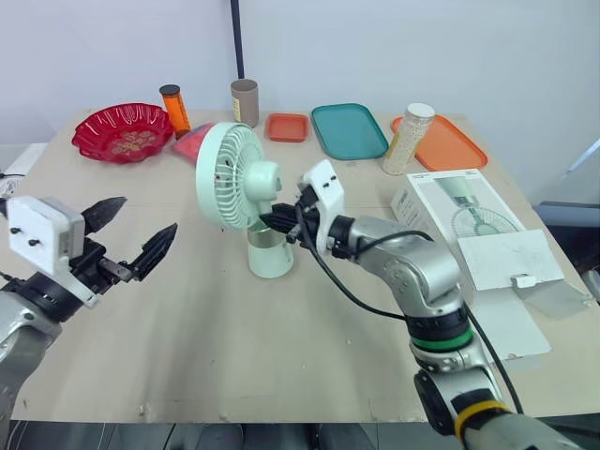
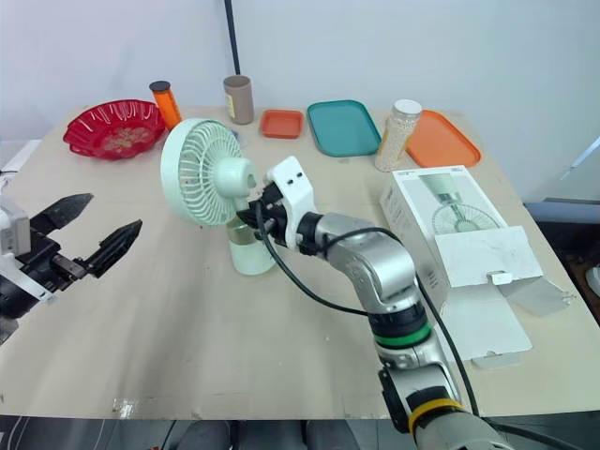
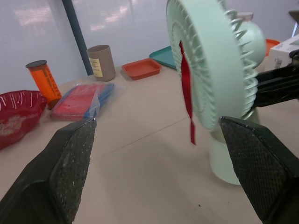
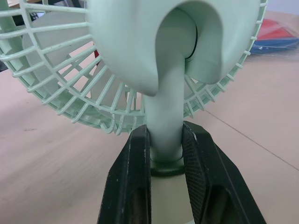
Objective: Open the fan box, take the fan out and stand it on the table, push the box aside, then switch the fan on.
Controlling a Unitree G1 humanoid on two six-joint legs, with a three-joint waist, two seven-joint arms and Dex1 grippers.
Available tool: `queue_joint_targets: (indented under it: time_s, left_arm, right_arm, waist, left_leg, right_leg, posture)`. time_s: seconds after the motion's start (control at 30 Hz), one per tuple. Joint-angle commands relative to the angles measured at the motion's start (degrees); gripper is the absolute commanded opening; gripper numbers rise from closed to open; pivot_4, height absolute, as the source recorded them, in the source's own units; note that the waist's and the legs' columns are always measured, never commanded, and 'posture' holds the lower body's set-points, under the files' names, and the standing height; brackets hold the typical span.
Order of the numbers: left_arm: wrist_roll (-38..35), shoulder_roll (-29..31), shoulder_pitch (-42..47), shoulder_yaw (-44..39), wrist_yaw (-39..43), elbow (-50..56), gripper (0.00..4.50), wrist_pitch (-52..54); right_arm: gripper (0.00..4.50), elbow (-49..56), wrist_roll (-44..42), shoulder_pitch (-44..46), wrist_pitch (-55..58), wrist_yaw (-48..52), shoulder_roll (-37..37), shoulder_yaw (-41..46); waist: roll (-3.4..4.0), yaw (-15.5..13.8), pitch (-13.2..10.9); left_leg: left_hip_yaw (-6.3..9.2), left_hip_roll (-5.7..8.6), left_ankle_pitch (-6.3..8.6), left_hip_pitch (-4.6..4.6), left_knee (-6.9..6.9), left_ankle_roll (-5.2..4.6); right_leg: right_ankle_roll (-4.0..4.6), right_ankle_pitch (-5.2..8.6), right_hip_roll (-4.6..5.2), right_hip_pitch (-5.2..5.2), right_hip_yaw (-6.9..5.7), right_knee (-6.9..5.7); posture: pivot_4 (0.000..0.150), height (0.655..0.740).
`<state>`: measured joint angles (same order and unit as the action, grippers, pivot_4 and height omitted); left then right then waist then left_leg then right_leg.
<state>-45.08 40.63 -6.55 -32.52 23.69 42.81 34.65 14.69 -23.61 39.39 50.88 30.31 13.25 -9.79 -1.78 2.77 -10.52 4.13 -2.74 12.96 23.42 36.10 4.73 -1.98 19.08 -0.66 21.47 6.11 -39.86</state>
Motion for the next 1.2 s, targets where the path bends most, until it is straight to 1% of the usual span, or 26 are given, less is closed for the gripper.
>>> queue_joint_targets:
  time_s: [0.03, 0.2, 0.33, 0.53, 0.77, 0.9, 1.03, 1.2]
  left_arm:
    - [4.1, 0.95, -0.1, 1.54, 4.56, -2.3, 4.46, -5.01]
    - [9.18, 1.08, 0.59, 6.12, 10.61, -7.91, 4.46, -10.38]
    - [13.93, 1.2, 0.88, 11.16, 16.27, -13.22, 4.46, -15.89]
    - [17.24, 2.93, 3.27, 14.67, 23.3, -19.69, 4.46, -20.65]
    - [18.58, 2.08, 5.49, 17.97, 25.67, -21.95, 4.46, -22.1]
    - [18.54, 1.58, 5.48, 18.88, 25.92, -22.02, 4.46, -21.89]
    - [18.33, 2.31, 5.09, 20.37, 28.61, -21.89, 4.46, -21.44]
    - [19.11, 2.29, 5.8, 20.83, 29.59, -23.65, 4.46, -21.73]
  right_arm:
    - [0.58, 6.01, -1.36, -0.97, -4.89, 2.4, 0.66, 0.74]
    - [0.58, 8.65, -3.41, -4.98, -7.68, 5.74, 2.45, 1.88]
    - [0.58, 9.77, -3.99, -7.58, -12.03, 10.38, 4.46, 0.96]
    - [0.58, 9.28, -3.58, -9.52, -17.73, 15.05, 6.19, 0.04]
    - [0.58, 8.23, -3.67, -10.67, -20.36, 18.32, 7.82, -0.74]
    - [0.58, 7.69, -2.97, -11.12, -21.72, 19.04, 7.87, -1.34]
    - [0.58, 6.35, -2.55, -11.67, -23.48, 19.77, 7.13, -2.14]
    - [0.58, 4.82, -1.62, -12.98, -26.02, 20.74, 7.31, -3.0]
  waist:
    - [0.0, 0.01, 0.0]
    - [0.0, 0.05, 0.0]
    - [0.01, 0.02, -0.01]
    - [0.0, 0.09, 0.0]
    - [0.0, 0.01, 0.0]
    - [0.0, 0.05, 0.0]
    - [0.0, 0.04, 0.0]
    - [0.0, 0.01, 0.0]
  left_leg:
    - [0.0, 0.0, 0.0, -0.01, 0.0, 0.0]
    - [-0.03, -0.02, -0.02, -0.03, -0.07, 0.03]
    - [-0.04, -0.01, -0.02, -0.02, -0.08, 0.03]
    - [-0.04, -0.02, -0.02, -0.02, -0.09, 0.02]
    - [-0.03, -0.02, -0.02, -0.02, -0.07, 0.02]
    - [-0.04, -0.03, -0.02, -0.04, -0.08, 0.02]
    - [-0.03, -0.03, -0.02, -0.04, -0.07, 0.02]
    - [-0.02, -0.03, -0.02, -0.04, -0.06, 0.02]
  right_leg:
    - [0.0, 0.0, 0.0, 0.0, 0.0, 0.0]
    - [0.02, -0.01, -0.02, 0.01, 0.03, 0.0]
    - [0.01, -0.01, -0.01, 0.03, 0.03, 0.0]
    - [0.03, -0.02, -0.03, 0.03, 0.02, -0.01]
    - [0.02, -0.01, -0.01, 0.01, 0.01, -0.02]
    - [0.02, -0.02, -0.02, 0.01, 0.02, -0.03]
    - [0.02, -0.02, -0.02, 0.01, 0.01, -0.05]
    - [0.02, -0.02, -0.02, 0.0, -0.01, -0.05]
  posture:
    - [0.15, 0.74]
    - [0.15, 0.74]
    - [0.15, 0.74]
    - [0.15, 0.74]
    - [0.15, 0.74]
    - [0.15, 0.74]
    - [0.15, 0.74]
    - [0.15, 0.74]
